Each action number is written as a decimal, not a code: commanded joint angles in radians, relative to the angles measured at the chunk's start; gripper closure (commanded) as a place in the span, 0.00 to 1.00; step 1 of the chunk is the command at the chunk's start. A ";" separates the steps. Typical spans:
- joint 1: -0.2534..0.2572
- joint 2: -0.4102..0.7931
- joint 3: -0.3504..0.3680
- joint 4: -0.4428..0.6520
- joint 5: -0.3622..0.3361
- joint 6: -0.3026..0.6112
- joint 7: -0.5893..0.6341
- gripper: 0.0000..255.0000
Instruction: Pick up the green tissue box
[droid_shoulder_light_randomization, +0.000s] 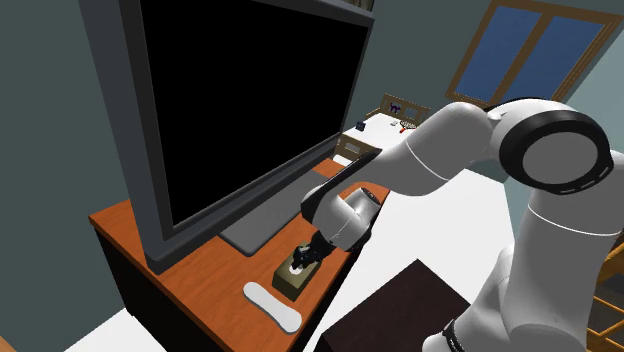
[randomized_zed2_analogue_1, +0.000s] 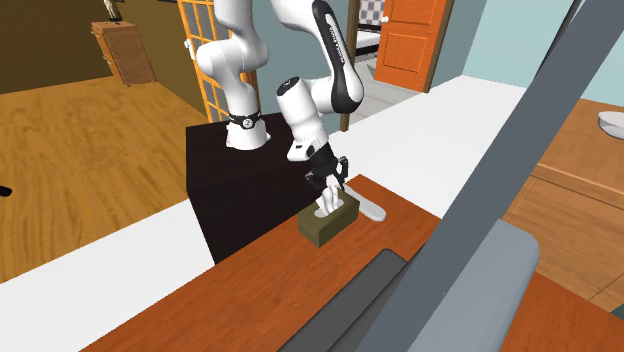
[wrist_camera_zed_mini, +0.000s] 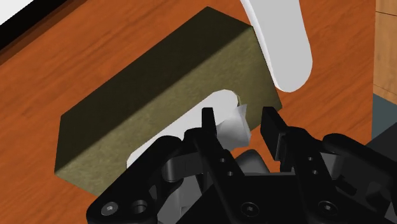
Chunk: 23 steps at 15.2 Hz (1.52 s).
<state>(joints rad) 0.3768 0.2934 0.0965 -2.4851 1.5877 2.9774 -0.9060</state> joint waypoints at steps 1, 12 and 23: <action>-0.002 0.003 -0.003 -0.003 0.001 0.003 -0.001 1.00; 0.015 -0.100 -0.023 -0.068 -0.211 -0.013 0.217 1.00; 0.039 -0.260 -0.075 -0.149 -0.547 -0.063 0.541 1.00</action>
